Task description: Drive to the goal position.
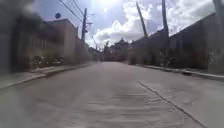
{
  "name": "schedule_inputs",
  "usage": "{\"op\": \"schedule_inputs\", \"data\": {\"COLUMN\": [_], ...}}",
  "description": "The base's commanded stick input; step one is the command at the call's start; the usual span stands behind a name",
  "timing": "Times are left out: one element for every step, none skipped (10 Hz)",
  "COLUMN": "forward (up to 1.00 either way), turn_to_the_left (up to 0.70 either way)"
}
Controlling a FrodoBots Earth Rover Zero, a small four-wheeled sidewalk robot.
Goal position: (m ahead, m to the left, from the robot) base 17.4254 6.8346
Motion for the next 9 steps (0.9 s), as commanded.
{"op": "schedule_inputs", "data": {"forward": [1.0,1.0,1.0,1.0,1.0,1.0,1.0,1.0,1.0], "turn_to_the_left": [0.0,0.0,0.0,0.0,0.0,0.0,0.0,0.0,0.0]}}
